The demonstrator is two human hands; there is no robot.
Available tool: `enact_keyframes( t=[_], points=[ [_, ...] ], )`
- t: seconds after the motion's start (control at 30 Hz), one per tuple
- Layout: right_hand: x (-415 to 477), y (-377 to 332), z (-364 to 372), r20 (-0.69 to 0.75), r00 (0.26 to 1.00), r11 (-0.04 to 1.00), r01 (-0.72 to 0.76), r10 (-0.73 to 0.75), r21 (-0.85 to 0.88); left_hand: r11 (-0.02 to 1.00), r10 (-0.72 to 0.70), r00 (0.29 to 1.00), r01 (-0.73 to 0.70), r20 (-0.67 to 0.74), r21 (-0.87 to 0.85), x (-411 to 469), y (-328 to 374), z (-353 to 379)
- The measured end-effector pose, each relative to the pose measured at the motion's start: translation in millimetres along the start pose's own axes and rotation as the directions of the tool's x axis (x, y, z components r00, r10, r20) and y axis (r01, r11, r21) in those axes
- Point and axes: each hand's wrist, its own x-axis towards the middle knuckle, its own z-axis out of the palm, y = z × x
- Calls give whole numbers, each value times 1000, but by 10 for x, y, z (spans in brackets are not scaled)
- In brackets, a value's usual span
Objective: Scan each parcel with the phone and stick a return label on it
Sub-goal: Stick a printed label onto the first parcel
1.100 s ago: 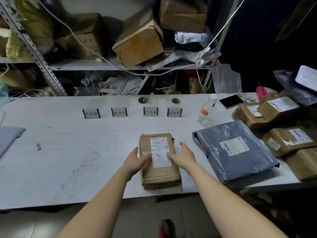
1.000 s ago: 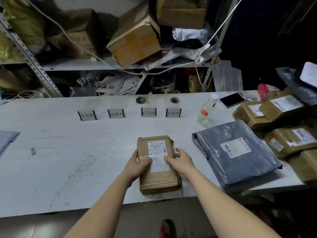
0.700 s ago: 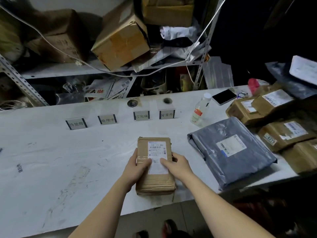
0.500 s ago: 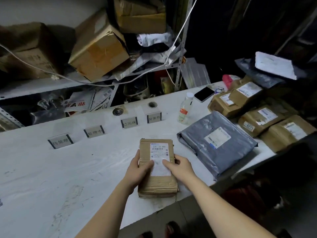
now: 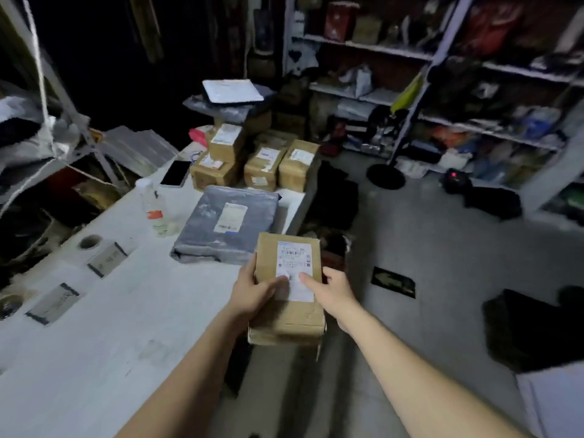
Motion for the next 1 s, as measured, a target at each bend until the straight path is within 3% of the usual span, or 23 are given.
enact_keyframes(
  t=[0.17,0.37,0.53,0.63,1.0],
  points=[
    [-583,311,-1213,-281,959,998,-21,37,57,992,19,960,-53,281,113,19,241,1266],
    [-1535,918,-2667,-567,816,992,-60,111,108,964,21,846,-158,533,213,-460,441,3041],
    [-2464,1466,-3650,-734,652,979,-65,187,192,960,-15,673,-196,740,198,-1156,570,4431],
    [-2998,1768,-4105,-818,516,964,-68,253,256,953,-23,520,-247,854,176,-1641,634,5156],
    [-4650,2631,-5016,-881,58,875,104,469,473,886,-145,65,-437,987,159,-3134,352,7395]
  ],
)
